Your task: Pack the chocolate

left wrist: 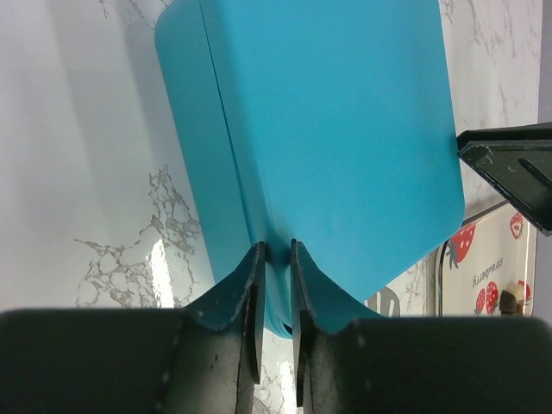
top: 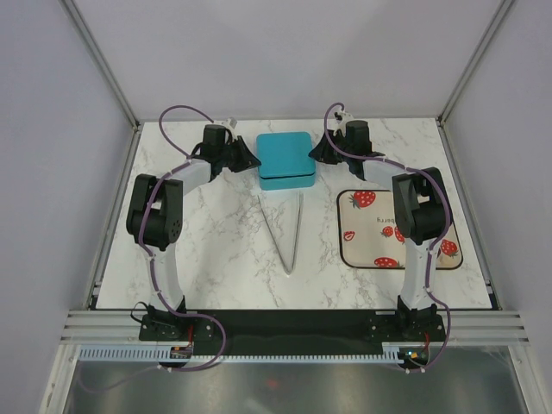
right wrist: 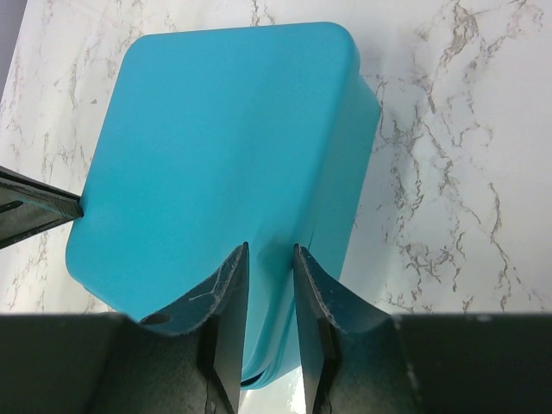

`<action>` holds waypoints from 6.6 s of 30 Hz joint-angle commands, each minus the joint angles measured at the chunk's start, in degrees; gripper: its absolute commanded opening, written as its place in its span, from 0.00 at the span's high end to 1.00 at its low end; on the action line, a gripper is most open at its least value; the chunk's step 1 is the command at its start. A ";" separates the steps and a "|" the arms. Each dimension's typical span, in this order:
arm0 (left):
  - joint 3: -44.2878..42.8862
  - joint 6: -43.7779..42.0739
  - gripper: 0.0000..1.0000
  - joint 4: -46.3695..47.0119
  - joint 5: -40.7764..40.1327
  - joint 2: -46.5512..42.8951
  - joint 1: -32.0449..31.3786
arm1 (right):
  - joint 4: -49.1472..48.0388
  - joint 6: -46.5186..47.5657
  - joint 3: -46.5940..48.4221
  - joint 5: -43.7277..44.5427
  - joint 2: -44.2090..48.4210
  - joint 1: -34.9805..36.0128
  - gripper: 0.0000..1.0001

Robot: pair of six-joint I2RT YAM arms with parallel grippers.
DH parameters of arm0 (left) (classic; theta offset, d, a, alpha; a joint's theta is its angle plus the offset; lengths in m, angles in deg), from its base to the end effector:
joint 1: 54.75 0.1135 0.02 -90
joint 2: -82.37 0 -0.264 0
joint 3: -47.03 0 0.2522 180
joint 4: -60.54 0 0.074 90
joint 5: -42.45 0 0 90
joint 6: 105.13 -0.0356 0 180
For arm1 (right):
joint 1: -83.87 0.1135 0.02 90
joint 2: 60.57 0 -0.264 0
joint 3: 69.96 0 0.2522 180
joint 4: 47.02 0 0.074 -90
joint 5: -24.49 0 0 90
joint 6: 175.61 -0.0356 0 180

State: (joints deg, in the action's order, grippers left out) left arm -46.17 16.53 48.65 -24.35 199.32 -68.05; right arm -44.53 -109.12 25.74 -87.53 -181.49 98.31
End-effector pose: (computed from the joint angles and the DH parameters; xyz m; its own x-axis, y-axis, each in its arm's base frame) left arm 0.4417 -0.1188 0.1851 -0.7572 -0.3167 -0.5713 0.1475 0.7690 -0.6219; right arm 0.4601 0.1323 0.1828 -0.6334 0.2188 -0.7423 -0.3271 0.7936 0.5130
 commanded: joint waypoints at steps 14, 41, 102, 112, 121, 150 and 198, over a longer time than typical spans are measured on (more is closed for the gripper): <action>-0.54 -1.78 0.78 0.59 3.96 -2.34 -0.85 | -2.62 -0.05 0.95 -3.11 3.68 1.74 0.66; -9.50 -1.16 0.49 -4.15 1.14 3.37 -0.59 | 10.47 4.26 12.98 8.93 -3.87 1.56 0.37; -9.42 0.07 0.61 -6.09 6.68 2.32 -0.85 | 4.15 3.03 7.46 1.98 -0.46 0.68 0.61; -13.10 0.33 0.61 -6.09 6.77 5.75 -0.85 | 4.24 3.99 9.74 2.86 -2.47 -0.11 0.61; -14.08 0.07 0.61 -6.09 6.60 7.68 -0.85 | 4.15 3.82 12.37 2.51 -6.34 -0.29 0.61; -9.07 -2.04 0.48 -10.22 3.25 3.29 -0.85 | 5.11 3.47 5.52 2.07 -1.86 -0.72 0.55; -16.89 -0.81 0.53 -11.89 4.75 17.00 -0.24 | -1.89 -17.54 3.85 0.94 -6.08 -4.68 0.51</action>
State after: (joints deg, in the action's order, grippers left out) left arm -63.44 17.34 39.71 -14.58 212.52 -67.27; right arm -51.94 -129.16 28.88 -85.24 -188.92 94.35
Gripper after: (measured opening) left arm 0.472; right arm 0.469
